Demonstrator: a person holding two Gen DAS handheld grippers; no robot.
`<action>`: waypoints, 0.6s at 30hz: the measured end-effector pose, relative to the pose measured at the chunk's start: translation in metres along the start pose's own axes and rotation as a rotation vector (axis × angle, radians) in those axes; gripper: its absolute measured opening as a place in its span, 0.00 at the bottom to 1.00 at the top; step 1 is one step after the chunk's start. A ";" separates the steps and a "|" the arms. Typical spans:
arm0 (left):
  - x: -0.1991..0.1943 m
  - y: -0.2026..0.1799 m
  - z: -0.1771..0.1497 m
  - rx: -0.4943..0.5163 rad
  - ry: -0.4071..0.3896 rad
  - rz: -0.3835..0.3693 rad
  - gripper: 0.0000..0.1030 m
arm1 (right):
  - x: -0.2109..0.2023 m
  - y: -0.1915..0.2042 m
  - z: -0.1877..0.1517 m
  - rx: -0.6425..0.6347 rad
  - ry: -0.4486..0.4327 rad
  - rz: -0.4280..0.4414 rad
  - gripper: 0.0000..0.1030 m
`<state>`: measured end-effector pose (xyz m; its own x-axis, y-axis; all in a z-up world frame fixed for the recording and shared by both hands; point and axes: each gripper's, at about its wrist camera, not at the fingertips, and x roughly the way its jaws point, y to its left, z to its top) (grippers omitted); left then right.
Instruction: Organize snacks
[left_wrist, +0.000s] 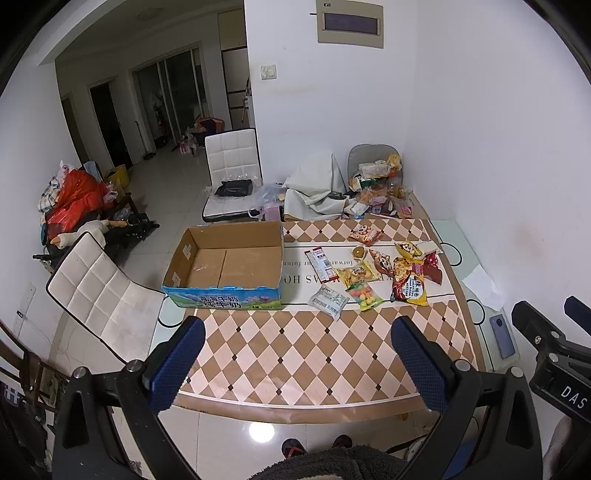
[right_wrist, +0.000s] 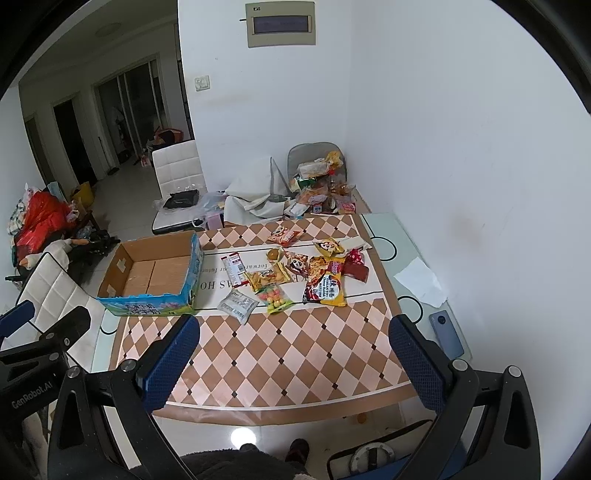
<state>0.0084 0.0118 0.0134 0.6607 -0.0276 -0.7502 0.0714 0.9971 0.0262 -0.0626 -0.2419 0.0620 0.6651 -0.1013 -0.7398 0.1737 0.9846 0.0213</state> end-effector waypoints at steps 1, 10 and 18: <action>-0.002 0.002 0.001 0.001 -0.002 -0.001 1.00 | 0.000 0.000 0.000 -0.001 0.000 0.000 1.00; -0.002 0.000 0.000 -0.001 -0.004 0.000 1.00 | -0.002 0.002 0.000 -0.002 -0.003 -0.001 1.00; -0.002 0.001 -0.002 0.001 -0.006 0.001 1.00 | -0.003 0.003 -0.001 -0.004 -0.004 0.002 1.00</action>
<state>0.0054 0.0128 0.0135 0.6655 -0.0270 -0.7459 0.0713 0.9971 0.0276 -0.0650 -0.2390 0.0637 0.6680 -0.1003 -0.7374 0.1696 0.9853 0.0196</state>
